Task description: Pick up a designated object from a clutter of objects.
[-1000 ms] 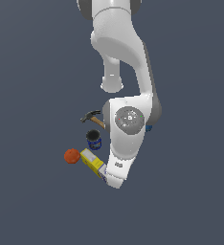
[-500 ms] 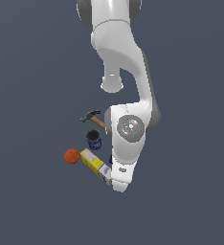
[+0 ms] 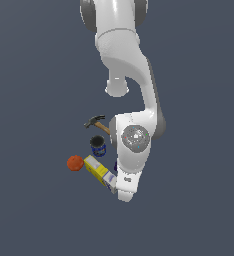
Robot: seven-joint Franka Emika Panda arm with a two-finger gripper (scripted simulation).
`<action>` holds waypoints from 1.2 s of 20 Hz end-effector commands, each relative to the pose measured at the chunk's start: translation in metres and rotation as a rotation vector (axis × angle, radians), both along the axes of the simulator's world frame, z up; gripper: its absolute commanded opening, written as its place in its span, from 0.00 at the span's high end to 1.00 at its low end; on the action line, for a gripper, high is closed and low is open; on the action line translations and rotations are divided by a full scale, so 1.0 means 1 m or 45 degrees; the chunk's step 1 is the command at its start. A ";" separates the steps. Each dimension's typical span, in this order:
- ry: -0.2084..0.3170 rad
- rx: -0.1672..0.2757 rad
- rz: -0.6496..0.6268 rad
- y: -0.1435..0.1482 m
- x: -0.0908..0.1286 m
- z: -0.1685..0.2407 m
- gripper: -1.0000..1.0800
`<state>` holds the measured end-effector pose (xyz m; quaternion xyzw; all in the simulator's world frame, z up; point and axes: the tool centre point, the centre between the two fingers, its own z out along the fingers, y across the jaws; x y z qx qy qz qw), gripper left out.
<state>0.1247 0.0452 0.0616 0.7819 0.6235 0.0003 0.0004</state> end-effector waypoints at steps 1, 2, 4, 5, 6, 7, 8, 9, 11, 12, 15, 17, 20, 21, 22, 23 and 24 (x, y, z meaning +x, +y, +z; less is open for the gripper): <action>0.002 0.000 0.002 0.000 -0.001 -0.015 0.04; 0.002 0.000 0.003 0.000 -0.001 -0.020 0.04; 0.001 0.000 0.003 0.000 -0.001 -0.028 0.04; 0.001 0.000 0.004 0.000 -0.001 -0.031 0.04; 0.001 0.000 0.004 0.000 -0.001 -0.032 0.04; 0.001 0.000 0.004 0.000 0.000 -0.033 0.04; 0.001 0.000 0.004 0.000 0.000 -0.033 0.04; 0.001 0.000 0.004 0.000 0.000 -0.033 0.04; 0.001 0.000 0.004 0.000 0.000 -0.033 1.00; 0.001 0.000 0.004 0.000 0.000 -0.033 1.00; 0.001 0.000 0.004 0.000 0.000 -0.033 1.00; 0.001 0.000 0.004 0.000 0.000 -0.033 1.00; -0.012 0.000 0.004 0.000 0.004 -0.027 1.00; -0.012 0.000 0.004 0.000 0.004 -0.026 1.00; -0.012 0.000 0.004 0.000 0.003 -0.026 1.00; -0.012 0.000 0.004 -0.001 0.003 -0.024 1.00; -0.012 0.000 0.004 -0.001 0.003 -0.023 1.00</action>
